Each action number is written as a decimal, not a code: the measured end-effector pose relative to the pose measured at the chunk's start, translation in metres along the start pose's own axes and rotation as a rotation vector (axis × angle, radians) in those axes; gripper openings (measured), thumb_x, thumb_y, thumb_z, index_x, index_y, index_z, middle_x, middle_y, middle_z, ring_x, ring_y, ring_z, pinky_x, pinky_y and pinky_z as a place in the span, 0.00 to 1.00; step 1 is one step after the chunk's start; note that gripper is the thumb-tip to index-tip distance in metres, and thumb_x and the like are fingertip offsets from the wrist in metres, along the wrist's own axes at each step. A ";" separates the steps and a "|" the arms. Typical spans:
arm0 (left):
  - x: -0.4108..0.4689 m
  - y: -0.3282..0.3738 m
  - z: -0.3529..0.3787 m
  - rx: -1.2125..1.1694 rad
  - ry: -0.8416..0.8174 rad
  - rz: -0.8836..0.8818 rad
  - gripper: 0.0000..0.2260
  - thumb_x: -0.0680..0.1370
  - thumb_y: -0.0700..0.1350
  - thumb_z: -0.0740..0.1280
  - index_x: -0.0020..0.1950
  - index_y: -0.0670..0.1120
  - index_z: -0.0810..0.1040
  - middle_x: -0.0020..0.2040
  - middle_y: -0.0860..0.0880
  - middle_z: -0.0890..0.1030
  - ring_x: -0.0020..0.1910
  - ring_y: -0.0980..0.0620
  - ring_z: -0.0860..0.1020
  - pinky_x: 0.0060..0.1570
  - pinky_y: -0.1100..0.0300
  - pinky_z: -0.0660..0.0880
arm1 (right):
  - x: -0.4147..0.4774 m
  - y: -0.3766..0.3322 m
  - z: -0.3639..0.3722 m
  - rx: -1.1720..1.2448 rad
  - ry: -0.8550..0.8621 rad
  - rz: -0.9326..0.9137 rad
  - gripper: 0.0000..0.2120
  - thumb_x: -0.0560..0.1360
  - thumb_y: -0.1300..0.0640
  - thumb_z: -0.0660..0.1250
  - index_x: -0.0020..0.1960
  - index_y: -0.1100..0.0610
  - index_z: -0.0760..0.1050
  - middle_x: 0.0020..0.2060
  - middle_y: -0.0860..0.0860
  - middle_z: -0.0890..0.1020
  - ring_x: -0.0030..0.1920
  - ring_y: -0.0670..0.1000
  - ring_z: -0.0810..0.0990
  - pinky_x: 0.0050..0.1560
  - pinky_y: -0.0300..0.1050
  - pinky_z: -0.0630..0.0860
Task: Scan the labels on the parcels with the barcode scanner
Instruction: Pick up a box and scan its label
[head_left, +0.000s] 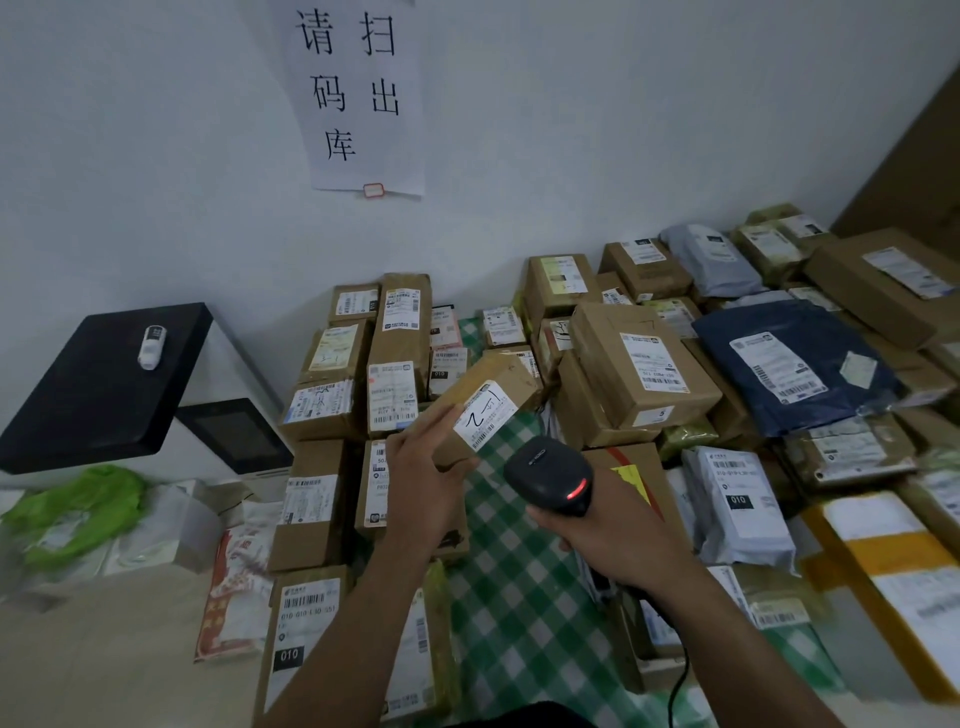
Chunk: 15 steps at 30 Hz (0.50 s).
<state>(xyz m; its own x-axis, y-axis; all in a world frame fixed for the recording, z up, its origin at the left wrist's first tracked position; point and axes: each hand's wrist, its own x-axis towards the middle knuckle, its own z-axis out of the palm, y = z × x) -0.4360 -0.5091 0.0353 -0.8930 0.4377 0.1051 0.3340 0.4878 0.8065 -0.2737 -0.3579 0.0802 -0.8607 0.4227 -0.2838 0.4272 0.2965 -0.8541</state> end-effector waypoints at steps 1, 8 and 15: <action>0.000 -0.001 0.000 0.010 -0.001 0.005 0.34 0.73 0.39 0.78 0.76 0.54 0.72 0.75 0.57 0.71 0.63 0.59 0.58 0.63 0.66 0.59 | 0.001 0.000 0.001 -0.009 -0.003 0.004 0.24 0.75 0.49 0.77 0.68 0.42 0.73 0.52 0.42 0.85 0.48 0.42 0.84 0.48 0.38 0.77; 0.001 -0.002 0.002 0.058 -0.018 -0.003 0.33 0.75 0.40 0.77 0.78 0.54 0.71 0.75 0.55 0.72 0.64 0.57 0.58 0.63 0.63 0.62 | 0.004 0.001 0.004 -0.056 -0.019 0.025 0.26 0.74 0.47 0.78 0.69 0.43 0.73 0.53 0.42 0.84 0.51 0.44 0.83 0.46 0.36 0.74; 0.002 -0.008 0.005 0.095 -0.043 -0.004 0.32 0.76 0.43 0.77 0.78 0.54 0.70 0.75 0.55 0.72 0.68 0.50 0.62 0.67 0.54 0.68 | 0.003 0.001 0.004 -0.089 -0.036 0.018 0.26 0.75 0.47 0.77 0.69 0.44 0.72 0.53 0.42 0.83 0.52 0.42 0.82 0.46 0.36 0.73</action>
<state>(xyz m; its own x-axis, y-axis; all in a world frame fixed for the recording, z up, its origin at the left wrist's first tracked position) -0.4393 -0.5083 0.0267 -0.8812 0.4668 0.0753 0.3595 0.5580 0.7479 -0.2774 -0.3600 0.0766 -0.8614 0.3984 -0.3151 0.4640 0.3647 -0.8073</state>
